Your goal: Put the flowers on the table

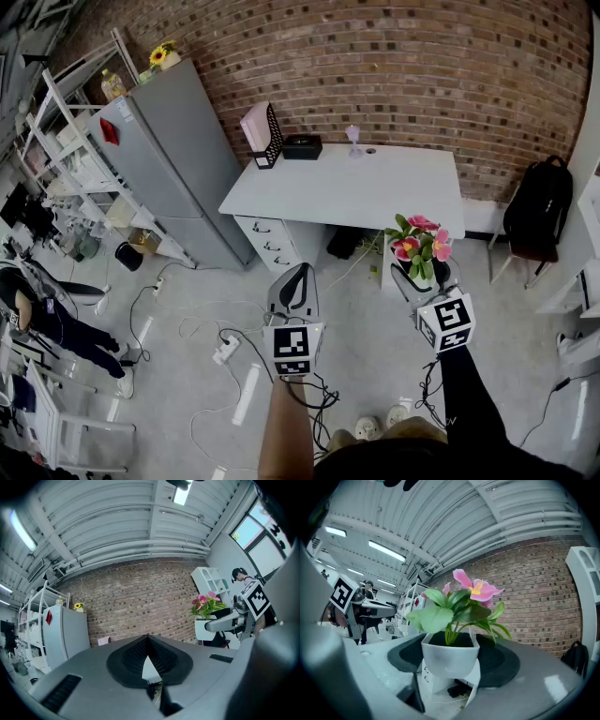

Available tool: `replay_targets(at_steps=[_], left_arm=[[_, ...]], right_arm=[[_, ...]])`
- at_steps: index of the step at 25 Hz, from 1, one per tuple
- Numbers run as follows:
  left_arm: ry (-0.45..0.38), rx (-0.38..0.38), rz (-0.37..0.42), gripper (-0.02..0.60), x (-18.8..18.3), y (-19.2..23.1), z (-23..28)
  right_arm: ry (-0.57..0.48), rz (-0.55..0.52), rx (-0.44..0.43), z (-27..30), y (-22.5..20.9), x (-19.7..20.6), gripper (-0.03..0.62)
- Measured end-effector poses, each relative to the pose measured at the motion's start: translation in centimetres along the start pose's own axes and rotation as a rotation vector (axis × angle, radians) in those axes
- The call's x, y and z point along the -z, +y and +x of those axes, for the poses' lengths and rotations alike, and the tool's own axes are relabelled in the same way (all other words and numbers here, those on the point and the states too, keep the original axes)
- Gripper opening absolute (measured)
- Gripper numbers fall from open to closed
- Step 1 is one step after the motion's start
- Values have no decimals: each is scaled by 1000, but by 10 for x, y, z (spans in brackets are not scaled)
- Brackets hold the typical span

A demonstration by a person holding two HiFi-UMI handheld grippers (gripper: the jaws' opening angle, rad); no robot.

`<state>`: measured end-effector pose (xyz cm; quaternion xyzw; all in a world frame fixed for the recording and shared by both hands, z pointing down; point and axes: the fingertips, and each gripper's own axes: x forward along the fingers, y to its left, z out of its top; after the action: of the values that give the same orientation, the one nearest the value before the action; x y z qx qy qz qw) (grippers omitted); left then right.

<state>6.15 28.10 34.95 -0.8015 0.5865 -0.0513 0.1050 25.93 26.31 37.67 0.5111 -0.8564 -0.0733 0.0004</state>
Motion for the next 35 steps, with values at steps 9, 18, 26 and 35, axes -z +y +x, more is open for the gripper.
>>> replay_targets(at_steps=[9, 18, 26, 35], left_arm=[[7, -11, 5, 6, 4, 8, -20], [4, -26, 10, 6, 6, 26, -28], [2, -35, 6, 6, 17, 51, 26], [-8, -72, 12, 6, 16, 101, 127]], right_arm=[[-22, -1, -5, -10, 14, -11, 336], [-32, -9, -14, -3, 24, -7, 336], [-37, -6, -37, 60, 4, 5, 336], [-41, 10, -92, 182, -41, 15, 336]])
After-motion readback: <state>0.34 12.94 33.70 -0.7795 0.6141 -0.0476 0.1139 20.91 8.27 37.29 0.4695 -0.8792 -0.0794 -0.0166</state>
